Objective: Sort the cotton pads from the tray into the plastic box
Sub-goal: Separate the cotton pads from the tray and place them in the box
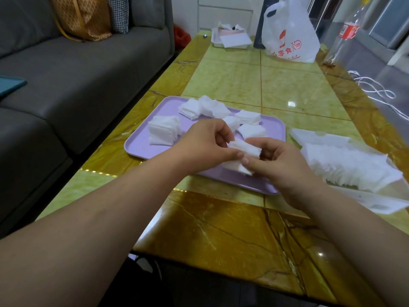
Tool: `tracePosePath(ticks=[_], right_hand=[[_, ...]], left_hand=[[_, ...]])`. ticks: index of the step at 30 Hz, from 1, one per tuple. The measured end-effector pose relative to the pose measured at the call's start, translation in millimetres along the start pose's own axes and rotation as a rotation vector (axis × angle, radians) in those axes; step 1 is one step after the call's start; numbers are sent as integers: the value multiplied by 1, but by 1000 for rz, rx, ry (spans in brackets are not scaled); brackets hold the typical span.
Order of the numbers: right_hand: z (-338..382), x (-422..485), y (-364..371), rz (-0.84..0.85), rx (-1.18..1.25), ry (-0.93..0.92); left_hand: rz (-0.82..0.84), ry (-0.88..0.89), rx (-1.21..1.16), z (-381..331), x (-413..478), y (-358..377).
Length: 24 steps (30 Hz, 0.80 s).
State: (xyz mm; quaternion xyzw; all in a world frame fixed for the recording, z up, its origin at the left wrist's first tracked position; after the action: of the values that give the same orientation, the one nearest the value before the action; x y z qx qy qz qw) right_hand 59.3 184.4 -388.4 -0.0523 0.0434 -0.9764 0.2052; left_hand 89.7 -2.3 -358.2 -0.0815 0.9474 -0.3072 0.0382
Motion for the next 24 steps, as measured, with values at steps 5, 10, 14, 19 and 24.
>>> tracePosePath(ticks=[5, 10, 14, 19, 24], right_hand=[[4, 1, -1, -13, -189, -92], [11, -3, 7, 14, -343, -113], [7, -4, 9, 36, -336, -33], [-1, -3, 18, 21, -155, 134], [-3, -2, 24, -6, -257, 120]], left_hand=[[-10, 97, -57, -10, -3, -2], [78, 29, 144, -7, -5, 4], [158, 2, 250, -2, -5, 13], [164, -17, 231, 0, -3, 18], [165, 10, 233, -2, -4, 28]])
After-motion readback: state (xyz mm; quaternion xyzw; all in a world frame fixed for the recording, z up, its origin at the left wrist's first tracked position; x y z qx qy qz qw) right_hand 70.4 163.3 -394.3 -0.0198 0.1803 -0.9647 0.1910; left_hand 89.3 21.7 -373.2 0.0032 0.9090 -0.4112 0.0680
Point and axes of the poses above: each hand's wrist, its own x-axis towards the middle knuckle, its own y-axis out of the palm, z = x × y, the point moved 5 cm from there along x, towards the middle knuckle, and after that the axes turned 7 degrees about -y, right-handed, at the moved point
